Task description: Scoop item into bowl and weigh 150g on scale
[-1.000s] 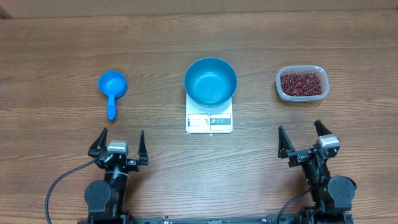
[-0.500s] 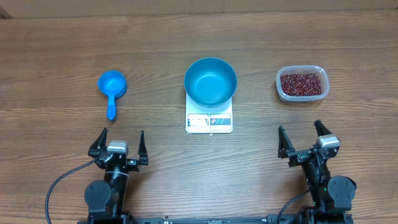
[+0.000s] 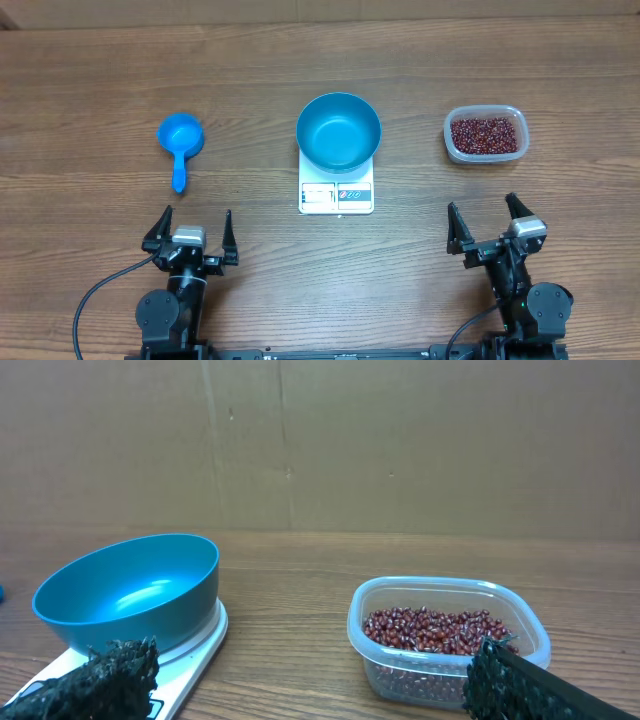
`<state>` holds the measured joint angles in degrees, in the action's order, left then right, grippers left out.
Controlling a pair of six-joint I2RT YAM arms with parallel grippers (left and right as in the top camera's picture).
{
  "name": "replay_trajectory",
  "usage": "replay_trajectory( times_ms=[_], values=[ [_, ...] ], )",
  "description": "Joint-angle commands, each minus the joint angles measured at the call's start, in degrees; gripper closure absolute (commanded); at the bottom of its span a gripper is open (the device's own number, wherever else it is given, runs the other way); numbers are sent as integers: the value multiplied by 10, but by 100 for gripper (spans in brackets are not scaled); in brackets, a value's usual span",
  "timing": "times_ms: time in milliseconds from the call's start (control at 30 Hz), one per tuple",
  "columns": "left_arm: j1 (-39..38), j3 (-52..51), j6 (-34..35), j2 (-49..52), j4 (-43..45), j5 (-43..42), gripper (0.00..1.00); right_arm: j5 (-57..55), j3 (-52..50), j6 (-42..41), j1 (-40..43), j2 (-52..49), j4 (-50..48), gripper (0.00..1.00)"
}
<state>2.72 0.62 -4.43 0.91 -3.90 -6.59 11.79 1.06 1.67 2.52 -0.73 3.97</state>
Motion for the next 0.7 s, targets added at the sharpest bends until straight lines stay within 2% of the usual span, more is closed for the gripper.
replay_trajectory(
  times_ms=[0,333,567,667],
  values=[
    [-2,-3,8,-6,-1,5,0,2,-6,-2,-3,5,-3,0],
    [-1,-3,10,-6,34,-5,0,-3,-6,-1,-3,5,-3,0],
    [-1,14,64,-5,37,-6,0,-2,-6,-2,-3,5,-4,0],
    [-1,45,66,5,17,-9,0,-1,-2,-17,-3,5,-1,0]
  ],
)
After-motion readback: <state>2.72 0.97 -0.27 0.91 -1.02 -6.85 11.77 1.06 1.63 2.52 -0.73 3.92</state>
